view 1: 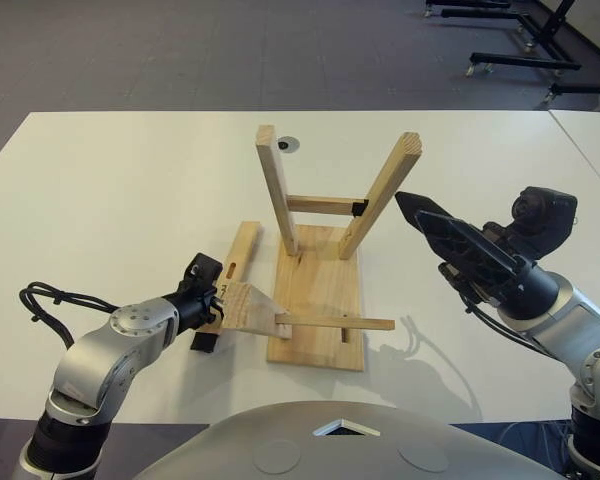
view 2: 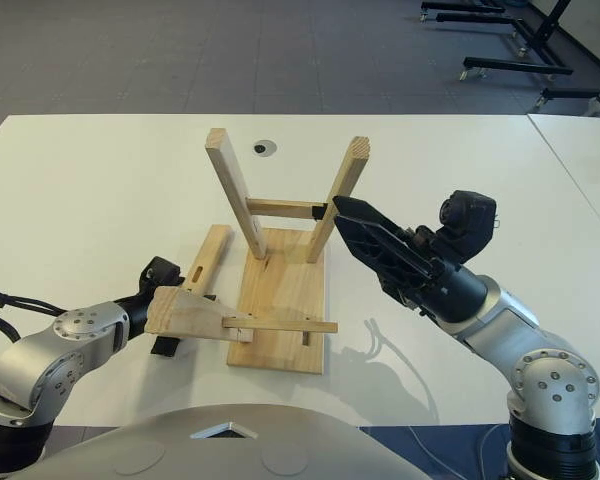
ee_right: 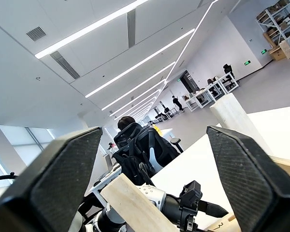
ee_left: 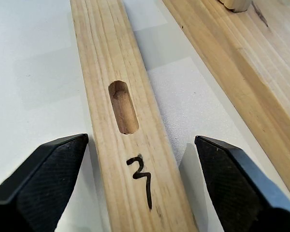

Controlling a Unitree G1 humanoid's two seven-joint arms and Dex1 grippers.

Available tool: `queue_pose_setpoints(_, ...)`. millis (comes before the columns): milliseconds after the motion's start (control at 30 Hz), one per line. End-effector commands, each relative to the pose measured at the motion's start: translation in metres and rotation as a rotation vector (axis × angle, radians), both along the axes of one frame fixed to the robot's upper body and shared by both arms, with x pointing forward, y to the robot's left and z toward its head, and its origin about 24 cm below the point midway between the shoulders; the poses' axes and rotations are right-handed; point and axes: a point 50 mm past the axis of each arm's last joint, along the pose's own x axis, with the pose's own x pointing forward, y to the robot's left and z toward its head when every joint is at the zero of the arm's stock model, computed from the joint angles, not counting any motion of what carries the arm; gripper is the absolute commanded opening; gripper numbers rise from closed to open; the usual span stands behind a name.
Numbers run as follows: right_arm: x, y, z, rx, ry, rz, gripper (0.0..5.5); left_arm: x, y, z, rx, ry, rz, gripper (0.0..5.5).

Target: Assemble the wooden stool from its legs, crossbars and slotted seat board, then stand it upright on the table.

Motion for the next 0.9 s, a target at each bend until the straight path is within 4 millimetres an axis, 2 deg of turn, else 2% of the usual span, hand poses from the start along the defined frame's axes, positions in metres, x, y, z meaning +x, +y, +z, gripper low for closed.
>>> queue_pose_setpoints(33,-0.001,0.001,0.001,0.0,-0.013,-0.007,3.99,-0.007,0.01,-0.016,0.045,0.08,0.014,4.07)
queue_pose_setpoints(100,-0.001,0.0,0.001,0.003,-0.015,-0.014,3.99,-0.005,0.017,-0.019,0.054,0.083,0.042,4.07)
queue_pose_setpoints(167,-0.001,-0.001,0.001,0.012,-0.02,-0.024,3.99,-0.001,0.024,-0.021,0.024,0.084,0.104,3.79)
queue_pose_setpoints(400,0.002,-0.003,0.0,-0.002,-0.032,-0.028,3.99,-0.005,0.032,-0.03,-0.06,0.104,0.166,2.46)
queue_pose_setpoints(500,0.005,-0.005,0.0,-0.01,-0.041,-0.022,3.99,-0.003,0.036,-0.03,-0.088,0.097,0.175,2.12)
queue_pose_setpoints(600,0.008,-0.007,0.001,-0.016,-0.053,-0.022,3.99,-0.001,0.04,-0.033,-0.093,0.086,0.196,2.06)
queue_pose_setpoints(667,0.011,-0.01,0.003,-0.014,-0.069,-0.038,3.99,0.007,0.045,-0.026,-0.12,0.018,0.229,2.06)
queue_pose_setpoints(800,0.023,-0.025,0.015,0.051,-0.113,-0.086,3.99,0.031,0.07,-0.001,-0.149,-0.257,0.343,2.06)
queue_pose_setpoints(833,0.026,-0.029,0.02,0.06,-0.134,-0.091,3.99,0.035,0.077,0.009,-0.142,-0.349,0.336,2.06)
queue_pose_setpoints(900,0.033,-0.034,0.031,0.085,-0.177,-0.106,3.99,0.044,0.089,0.046,-0.215,-0.57,0.285,2.06)
